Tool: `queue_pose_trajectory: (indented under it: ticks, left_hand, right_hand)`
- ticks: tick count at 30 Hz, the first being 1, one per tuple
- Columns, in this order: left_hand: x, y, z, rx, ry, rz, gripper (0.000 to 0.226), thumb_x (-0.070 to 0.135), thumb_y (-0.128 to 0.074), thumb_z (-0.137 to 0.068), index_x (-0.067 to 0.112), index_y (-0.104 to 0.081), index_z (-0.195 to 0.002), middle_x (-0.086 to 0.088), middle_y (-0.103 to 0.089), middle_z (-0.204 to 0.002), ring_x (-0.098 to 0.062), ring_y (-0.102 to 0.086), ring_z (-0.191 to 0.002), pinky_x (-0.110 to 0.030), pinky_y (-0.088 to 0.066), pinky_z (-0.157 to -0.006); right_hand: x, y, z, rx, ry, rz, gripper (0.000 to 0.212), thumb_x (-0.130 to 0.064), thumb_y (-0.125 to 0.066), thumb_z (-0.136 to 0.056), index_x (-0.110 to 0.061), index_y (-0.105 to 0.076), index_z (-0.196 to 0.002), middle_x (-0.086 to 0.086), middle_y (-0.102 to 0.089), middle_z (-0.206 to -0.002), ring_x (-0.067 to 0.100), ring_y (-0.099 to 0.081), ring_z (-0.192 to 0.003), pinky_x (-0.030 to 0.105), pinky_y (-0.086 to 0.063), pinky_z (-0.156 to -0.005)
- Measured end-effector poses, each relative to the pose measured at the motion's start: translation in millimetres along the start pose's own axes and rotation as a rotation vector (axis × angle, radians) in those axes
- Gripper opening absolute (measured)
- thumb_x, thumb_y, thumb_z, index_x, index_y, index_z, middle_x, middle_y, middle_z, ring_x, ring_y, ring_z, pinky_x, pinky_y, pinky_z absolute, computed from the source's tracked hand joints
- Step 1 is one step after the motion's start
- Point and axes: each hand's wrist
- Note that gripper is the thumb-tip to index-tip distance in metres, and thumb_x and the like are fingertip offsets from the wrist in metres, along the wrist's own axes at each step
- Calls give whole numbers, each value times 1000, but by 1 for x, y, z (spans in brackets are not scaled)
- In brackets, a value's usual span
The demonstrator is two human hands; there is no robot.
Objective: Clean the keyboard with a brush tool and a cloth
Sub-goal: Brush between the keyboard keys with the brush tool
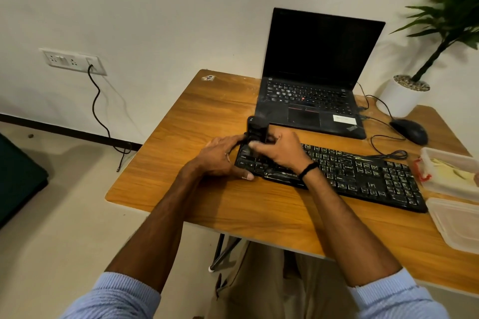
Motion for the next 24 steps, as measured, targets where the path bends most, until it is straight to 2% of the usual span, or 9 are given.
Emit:
queue_pose_trajectory:
  ticks: [2,5,6,9,10,13,17,20,24]
  left_hand:
    - [0,-1,0,-8,2,-2,115,66,-85,-68,43,-19,-160,5,-29,-165,-24,-26,-145,-40,-26,-111]
    - [0,0,0,15,-4,-10,114,65,-85,-69,38,-22,-160,5,-32,-164,-23,-27,-145,-37,-25,-110]
    - [0,0,0,19,-9,-15,113,65,-85,-69,37,-23,-159,5,-33,-164,-23,-27,-145,-36,-24,-109]
    - [-1,-1,0,9,-8,-24,115,68,-84,-68,41,-20,-160,5,-30,-165,-24,-27,-145,-36,-24,-108]
    - [-1,-1,0,6,-6,-23,115,67,-84,-68,41,-20,-160,5,-29,-165,-24,-26,-146,-37,-25,-109]
    - [1,1,2,14,-2,-16,115,65,-85,-69,36,-21,-161,3,-31,-165,-24,-26,-146,-39,-25,-113]
    - [2,1,2,8,-12,-7,114,64,-85,-70,38,-21,-160,3,-30,-166,-25,-25,-146,-37,-24,-110]
    - [1,1,3,19,-7,-3,112,64,-85,-69,37,-24,-159,2,-35,-162,-25,-28,-143,-37,-26,-108]
    - [1,0,3,14,-15,3,114,64,-86,-68,39,-22,-159,3,-34,-162,-24,-28,-144,-38,-25,-109]
  right_hand:
    - [3,5,-6,89,-17,18,34,-29,-79,-81,-20,-70,-112,-5,-73,-104,7,-70,-92,27,-60,-76]
    - [2,7,-5,-208,-47,-116,37,-20,-82,-79,-15,-70,-113,-2,-74,-106,11,-72,-95,26,-59,-78]
    - [0,7,-5,-241,-33,-84,37,-21,-82,-79,-15,-71,-113,-3,-74,-106,11,-72,-96,23,-58,-77]
    - [-4,15,-13,-26,-2,134,44,-33,-81,-78,-18,-70,-117,-9,-71,-106,7,-68,-96,14,-52,-72]
    - [-4,19,-16,-17,-12,154,45,-34,-82,-77,-18,-70,-118,-9,-71,-106,4,-67,-95,14,-52,-74]
    - [-8,22,-18,-228,-22,161,42,-32,-84,-76,-21,-71,-114,-9,-73,-104,-5,-66,-87,18,-55,-73]
    - [-9,18,-20,-82,-22,216,43,-39,-81,-76,-21,-71,-114,-6,-74,-97,4,-69,-81,20,-57,-66]
    - [-11,12,-19,-205,7,218,43,-36,-82,-76,-20,-71,-115,-7,-74,-101,4,-68,-86,18,-55,-68]
    - [-10,12,-18,-26,9,193,45,-36,-81,-77,-20,-70,-118,-8,-72,-100,8,-68,-89,15,-53,-67]
Point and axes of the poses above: each hand's wrist, its own z-axis away from the middle knuckle, its own y-axis out of the back of the hand, x = y × z
